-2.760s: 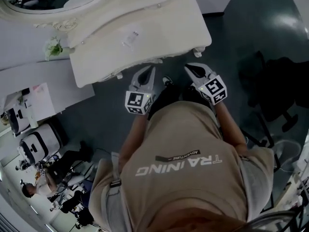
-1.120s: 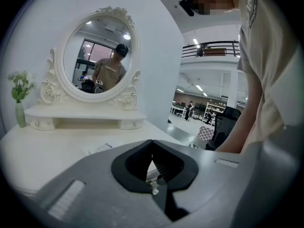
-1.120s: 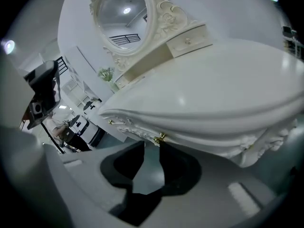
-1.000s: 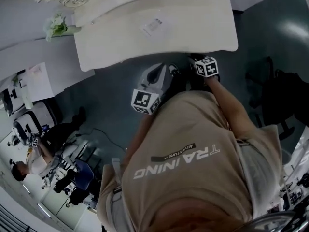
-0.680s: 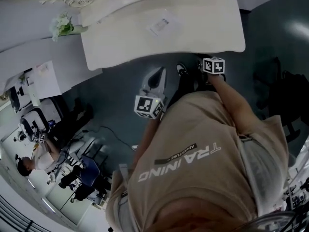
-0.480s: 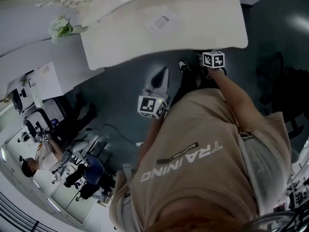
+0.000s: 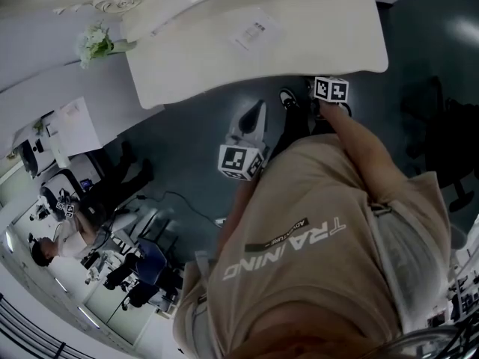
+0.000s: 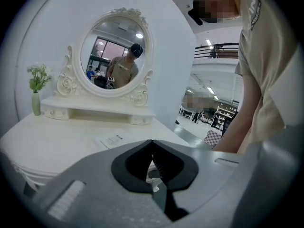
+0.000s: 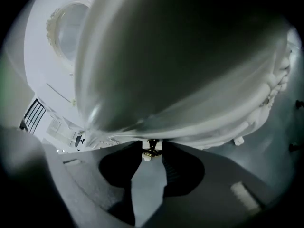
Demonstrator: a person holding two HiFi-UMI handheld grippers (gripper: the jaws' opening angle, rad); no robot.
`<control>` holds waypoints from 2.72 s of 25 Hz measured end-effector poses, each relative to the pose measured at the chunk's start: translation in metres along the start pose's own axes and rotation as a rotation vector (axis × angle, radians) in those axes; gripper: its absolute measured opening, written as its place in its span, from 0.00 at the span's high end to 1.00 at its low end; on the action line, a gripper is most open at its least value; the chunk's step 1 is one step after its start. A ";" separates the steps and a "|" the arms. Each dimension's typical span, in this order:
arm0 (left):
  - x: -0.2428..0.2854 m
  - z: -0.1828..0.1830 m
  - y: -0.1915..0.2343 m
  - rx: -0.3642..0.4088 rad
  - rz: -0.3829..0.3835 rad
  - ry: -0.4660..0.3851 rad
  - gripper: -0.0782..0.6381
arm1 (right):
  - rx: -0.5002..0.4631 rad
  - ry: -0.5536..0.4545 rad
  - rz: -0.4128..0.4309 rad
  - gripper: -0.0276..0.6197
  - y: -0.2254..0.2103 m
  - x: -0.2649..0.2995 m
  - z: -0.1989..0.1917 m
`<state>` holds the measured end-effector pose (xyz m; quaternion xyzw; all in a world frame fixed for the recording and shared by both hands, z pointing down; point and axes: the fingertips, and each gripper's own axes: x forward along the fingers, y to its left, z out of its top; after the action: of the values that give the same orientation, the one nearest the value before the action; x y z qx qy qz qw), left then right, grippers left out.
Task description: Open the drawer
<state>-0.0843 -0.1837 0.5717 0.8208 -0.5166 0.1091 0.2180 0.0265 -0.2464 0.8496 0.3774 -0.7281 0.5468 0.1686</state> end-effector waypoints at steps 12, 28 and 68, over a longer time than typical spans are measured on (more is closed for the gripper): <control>0.005 0.007 0.003 0.013 -0.051 -0.008 0.88 | -0.007 0.021 -0.002 0.75 0.002 -0.001 -0.002; -0.017 -0.009 0.020 -0.015 -0.159 -0.002 0.88 | -0.045 0.075 -0.059 0.75 0.008 -0.015 -0.030; -0.091 -0.060 -0.115 -0.069 -0.016 -0.038 0.88 | -0.104 0.123 0.055 0.75 0.000 -0.085 -0.152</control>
<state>-0.0186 -0.0401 0.5592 0.8187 -0.5177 0.0740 0.2369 0.0576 -0.0746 0.8464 0.3137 -0.7539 0.5347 0.2175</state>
